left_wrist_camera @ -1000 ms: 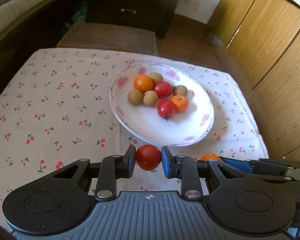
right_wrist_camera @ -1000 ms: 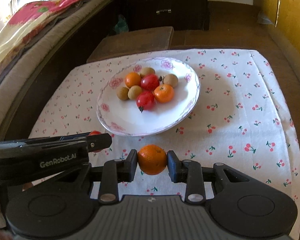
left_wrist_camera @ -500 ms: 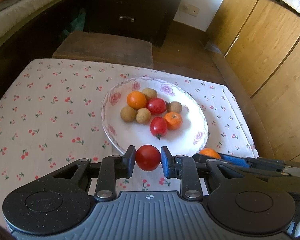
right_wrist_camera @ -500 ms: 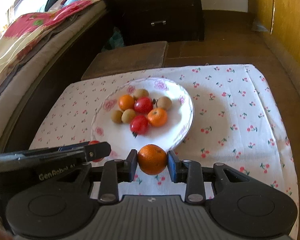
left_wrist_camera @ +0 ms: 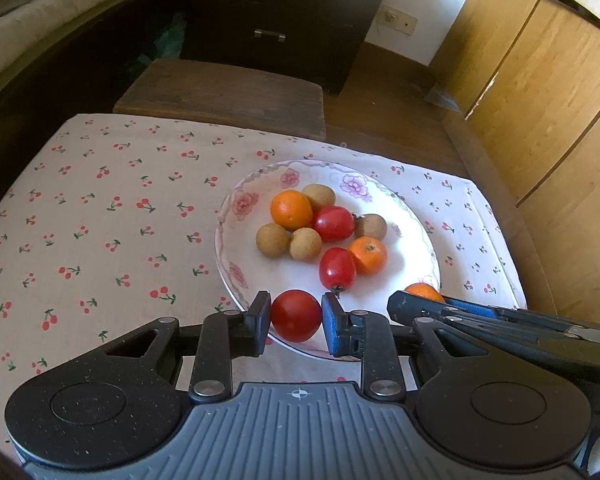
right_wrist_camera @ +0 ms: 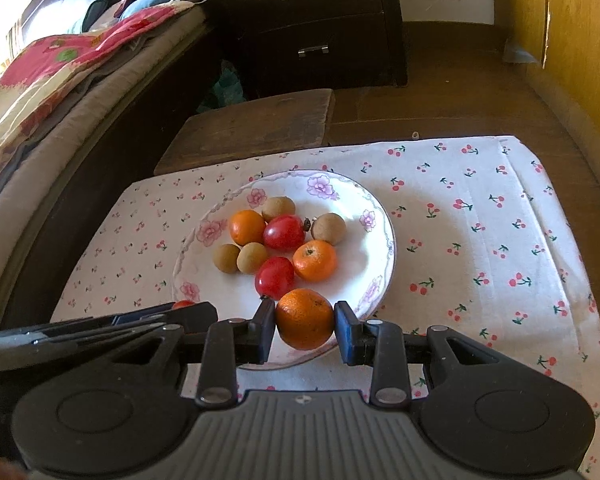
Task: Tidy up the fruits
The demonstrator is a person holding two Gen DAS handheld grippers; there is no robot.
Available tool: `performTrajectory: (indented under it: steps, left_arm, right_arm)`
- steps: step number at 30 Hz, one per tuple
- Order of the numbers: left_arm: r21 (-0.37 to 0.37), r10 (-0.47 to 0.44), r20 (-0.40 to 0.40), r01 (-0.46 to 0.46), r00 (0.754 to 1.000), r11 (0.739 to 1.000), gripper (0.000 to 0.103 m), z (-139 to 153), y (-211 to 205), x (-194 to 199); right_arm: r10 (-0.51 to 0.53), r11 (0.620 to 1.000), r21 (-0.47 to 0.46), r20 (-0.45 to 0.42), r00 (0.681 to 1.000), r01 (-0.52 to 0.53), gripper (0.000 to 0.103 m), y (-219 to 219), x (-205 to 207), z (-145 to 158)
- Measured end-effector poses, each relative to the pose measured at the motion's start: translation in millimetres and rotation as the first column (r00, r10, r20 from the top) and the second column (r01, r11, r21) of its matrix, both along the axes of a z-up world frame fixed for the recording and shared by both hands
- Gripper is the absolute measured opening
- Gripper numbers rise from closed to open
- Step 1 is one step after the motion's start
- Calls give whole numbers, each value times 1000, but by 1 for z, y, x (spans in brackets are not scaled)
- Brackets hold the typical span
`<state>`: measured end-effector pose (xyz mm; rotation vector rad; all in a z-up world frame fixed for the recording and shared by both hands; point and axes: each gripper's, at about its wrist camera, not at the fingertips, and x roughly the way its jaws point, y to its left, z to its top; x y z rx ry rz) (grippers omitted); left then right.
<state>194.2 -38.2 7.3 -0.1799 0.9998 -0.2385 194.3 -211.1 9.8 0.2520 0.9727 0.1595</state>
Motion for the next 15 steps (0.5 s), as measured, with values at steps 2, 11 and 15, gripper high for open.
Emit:
performTrajectory:
  steps: [2,11,15]
  left_arm:
    - [-4,6,1,-6,1000,1000,34,0,1,0]
    - [-16,13,3,-13,1000,1000,42,2,2,0]
    - [-24,16,9,-16,1000,1000,45,4,2,-2]
  right_arm:
    - [-5,1000,13,2,1000,5,34,0,2,0]
    - [-29,999,23,10,1000,29,35,-4,1,2]
    - [-35,999,28,23,999,34,35,-5,-2,6]
